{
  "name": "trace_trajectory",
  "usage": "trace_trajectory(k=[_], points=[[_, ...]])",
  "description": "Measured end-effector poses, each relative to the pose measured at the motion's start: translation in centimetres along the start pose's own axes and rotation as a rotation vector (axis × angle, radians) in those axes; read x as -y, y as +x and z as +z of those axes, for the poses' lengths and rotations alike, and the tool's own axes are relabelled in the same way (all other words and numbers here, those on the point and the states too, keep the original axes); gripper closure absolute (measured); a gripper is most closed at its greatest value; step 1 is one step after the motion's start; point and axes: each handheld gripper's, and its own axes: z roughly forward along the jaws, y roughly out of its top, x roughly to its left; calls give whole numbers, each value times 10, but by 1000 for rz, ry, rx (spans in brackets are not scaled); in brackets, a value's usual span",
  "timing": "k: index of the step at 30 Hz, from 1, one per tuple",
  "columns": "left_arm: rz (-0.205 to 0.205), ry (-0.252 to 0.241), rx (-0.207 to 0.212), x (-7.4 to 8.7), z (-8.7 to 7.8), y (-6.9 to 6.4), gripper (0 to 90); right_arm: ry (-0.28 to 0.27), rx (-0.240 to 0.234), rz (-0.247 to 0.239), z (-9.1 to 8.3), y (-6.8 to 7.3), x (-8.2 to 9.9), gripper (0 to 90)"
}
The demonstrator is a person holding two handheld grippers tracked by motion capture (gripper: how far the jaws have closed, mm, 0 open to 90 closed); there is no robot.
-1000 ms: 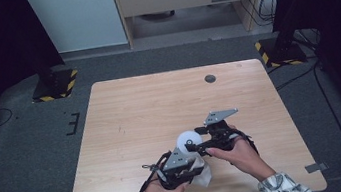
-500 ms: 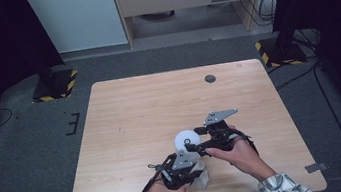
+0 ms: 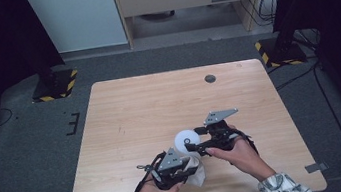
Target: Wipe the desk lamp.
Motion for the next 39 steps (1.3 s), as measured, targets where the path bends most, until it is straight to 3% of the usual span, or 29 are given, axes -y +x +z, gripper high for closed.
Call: trace_trajectory(k=[7, 9, 16, 23, 26, 32, 39], points=[[8, 90, -9, 9, 10, 6, 756, 0, 3, 2, -1, 0, 0, 246], [5, 91, -5, 10, 8, 6, 755, 1, 4, 4, -1, 0, 0, 247], [10, 73, -18, 13, -15, 15, 751, 2, 3, 2, -1, -1, 0, 246], [-60, 7, -98, 18, -45, 43, 750, 1, 3, 4, -1, -1, 0, 246], [-78, -35, -112, 15, -52, 52, 750, 1, 1, 4, -1, -2, 0, 246], [-81, -11, -99, 16, -42, 57, 751, -2, 2, 5, 0, -2, 0, 249], [-69, 17, -73, 16, -30, 51, 751, -3, 4, 5, 0, -3, 0, 246]])
